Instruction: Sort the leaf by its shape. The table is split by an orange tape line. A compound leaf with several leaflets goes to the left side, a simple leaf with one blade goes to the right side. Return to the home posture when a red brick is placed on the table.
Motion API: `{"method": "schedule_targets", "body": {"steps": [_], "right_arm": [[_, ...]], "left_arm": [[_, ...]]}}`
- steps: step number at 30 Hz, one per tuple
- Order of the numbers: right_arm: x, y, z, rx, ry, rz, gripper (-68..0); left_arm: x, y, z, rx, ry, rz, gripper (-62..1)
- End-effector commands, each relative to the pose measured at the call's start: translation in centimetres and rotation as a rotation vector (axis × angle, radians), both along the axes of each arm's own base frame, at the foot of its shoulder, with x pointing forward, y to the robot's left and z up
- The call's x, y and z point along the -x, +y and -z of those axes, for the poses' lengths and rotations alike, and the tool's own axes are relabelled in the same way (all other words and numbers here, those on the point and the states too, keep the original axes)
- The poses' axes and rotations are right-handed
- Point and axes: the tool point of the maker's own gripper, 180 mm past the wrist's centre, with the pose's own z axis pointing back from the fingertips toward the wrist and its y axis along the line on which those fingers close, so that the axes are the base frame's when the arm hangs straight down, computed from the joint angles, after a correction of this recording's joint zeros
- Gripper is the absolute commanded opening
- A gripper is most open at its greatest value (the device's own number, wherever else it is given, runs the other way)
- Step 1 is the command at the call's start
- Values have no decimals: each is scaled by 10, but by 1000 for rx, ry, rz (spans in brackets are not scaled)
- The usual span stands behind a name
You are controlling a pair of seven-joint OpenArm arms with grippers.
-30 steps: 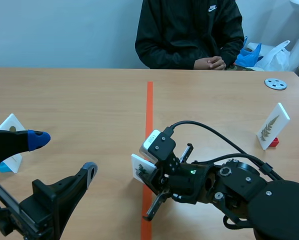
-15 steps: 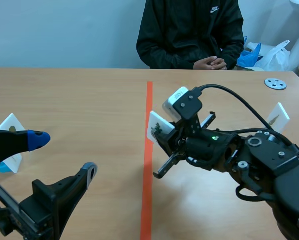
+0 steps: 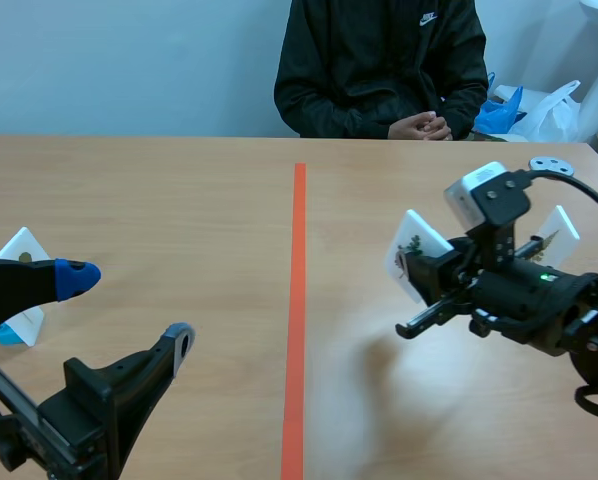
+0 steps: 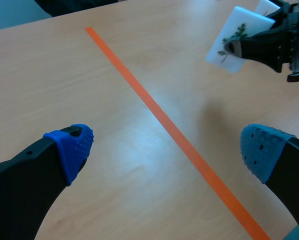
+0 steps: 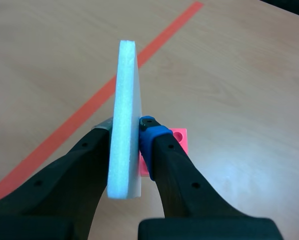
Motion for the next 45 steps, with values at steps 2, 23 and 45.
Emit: {"method": "schedule_targets", "body": {"steps": [2, 23, 45], "right_arm": [[-2, -18, -5, -30, -1, 59, -660], [4, -109, 26, -33, 108, 389, -660], [-24, -154, 53, -36, 160, 564, -660]], "left_arm": [[-2, 0, -6, 19, -21, -4, 14], [-2, 0, -6, 19, -21, -4, 14], [-2, 0, -6, 19, -21, -4, 14]]}}
